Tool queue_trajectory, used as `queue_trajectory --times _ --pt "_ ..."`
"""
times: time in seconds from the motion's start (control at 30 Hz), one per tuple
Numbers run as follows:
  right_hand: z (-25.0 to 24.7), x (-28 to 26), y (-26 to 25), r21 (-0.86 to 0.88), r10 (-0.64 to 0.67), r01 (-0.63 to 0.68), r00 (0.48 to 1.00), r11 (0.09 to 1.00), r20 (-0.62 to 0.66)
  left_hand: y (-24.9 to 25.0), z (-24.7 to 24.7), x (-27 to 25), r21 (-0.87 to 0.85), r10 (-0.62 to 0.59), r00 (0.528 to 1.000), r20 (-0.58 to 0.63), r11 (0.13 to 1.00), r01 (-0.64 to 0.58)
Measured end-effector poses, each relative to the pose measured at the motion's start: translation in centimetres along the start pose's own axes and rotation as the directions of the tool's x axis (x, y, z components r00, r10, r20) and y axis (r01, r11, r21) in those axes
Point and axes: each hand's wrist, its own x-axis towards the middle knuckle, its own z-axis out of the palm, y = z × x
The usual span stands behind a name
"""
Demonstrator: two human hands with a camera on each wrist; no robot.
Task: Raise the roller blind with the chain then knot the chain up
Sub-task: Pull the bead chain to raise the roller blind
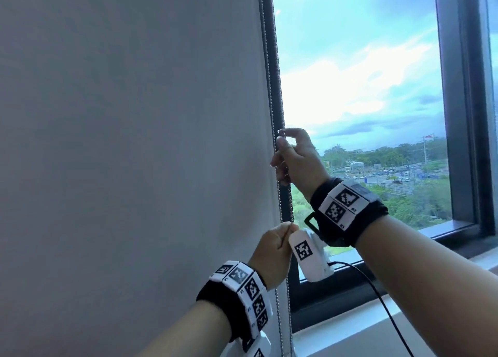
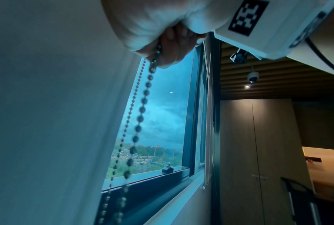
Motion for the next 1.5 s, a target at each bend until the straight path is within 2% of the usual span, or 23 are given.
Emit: queue_trajectory --times 0.07,0.13,0.17,0.23,0.3,0.37,0.43,0.53,0.6,0.7,0.83,0.93,1.1,1.23,1.37,1.5 --pt "0.4 -0.2 -0.1 0.048 -0.001 0.0 1.0 0.999 0.006 -0.4 -0.7 0.3 0.063 -0.052 0.998 0.026 0.997 0.05" --pt "0.9 -0.6 -0.2 0.096 -0.005 0.004 1.0 0.995 0.01 -0.2 -1.2 0.7 0.151 -0.056 0.998 0.019 0.987 0.052" --pt "1.0 -0.8 -0.3 0.107 -0.016 0.015 1.0 0.994 0.004 -0.2 -1.5 0.9 0.14 -0.057 0.997 0.044 0.989 0.05" --pt "0.7 -0.9 -0.4 0.065 -0.047 0.049 0.999 0.997 -0.019 -0.1 -2.1 1.3 0.114 -0.048 0.991 0.121 0.993 0.034" --pt "-0.2 -0.7 -0.2 -0.001 -0.092 0.092 0.995 0.996 -0.034 0.5 -3.0 1.6 0.163 -0.008 0.986 0.167 0.987 -0.019" --pt "-1.0 -0.7 0.7 -0.104 -0.12 0.117 0.992 0.988 -0.031 1.4 -3.9 2.2 0.087 0.059 0.982 0.18 0.993 -0.075" --pt "-1.3 -1.4 2.0 -0.162 -0.1 0.103 0.995 0.981 0.027 3.1 -4.4 3.5 -0.004 0.088 0.991 0.102 0.996 -0.088" --pt "-1.1 -3.5 5.0 -0.074 -0.053 0.064 0.988 0.995 0.145 6.3 -4.7 6.0 -0.121 0.116 0.993 0.003 0.986 -0.115" --pt "-1.1 -5.4 7.1 -0.166 -0.041 0.062 0.991 0.984 0.124 8.6 -4.9 7.6 -0.171 0.112 0.993 -0.023 0.979 -0.114" --pt "-1.1 -8.2 10.1 -0.204 0.03 -0.002 0.99 0.979 0.138 11.6 -4.9 9.7 -0.212 0.107 0.989 -0.104 0.969 -0.127" --pt "-1.5 -10.2 12.8 -0.269 0.074 -0.021 0.98 0.963 0.185 14.2 -4.4 11.8 -0.261 0.093 0.968 -0.231 0.953 -0.154" --pt "-1.6 -10.3 13.2 -0.285 0.081 -0.009 0.966 0.958 0.244 14.5 -3.4 12.8 -0.266 0.095 0.931 -0.352 0.944 -0.197" --pt "-1.9 -9.3 12.8 -0.243 0.093 -0.009 0.937 0.97 0.336 14.5 -2.4 13.1 -0.289 0.132 0.916 -0.378 0.924 -0.252" --pt "-2.8 -8.3 12.7 -0.143 0.172 -0.129 0.922 0.981 0.348 14.1 -2.6 13.2 -0.23 0.144 0.898 -0.415 0.939 -0.257" --pt "-3.1 -5.9 11.4 -0.037 0.106 -0.099 0.946 0.994 0.307 12.8 -2.4 12.7 -0.151 0.138 0.9 -0.414 0.964 -0.217" --pt "-3.4 -2.9 8.8 0.016 0.029 -0.034 0.97 0.999 0.241 8.8 -0.9 10.8 -0.055 0.079 0.915 -0.395 0.992 -0.11"
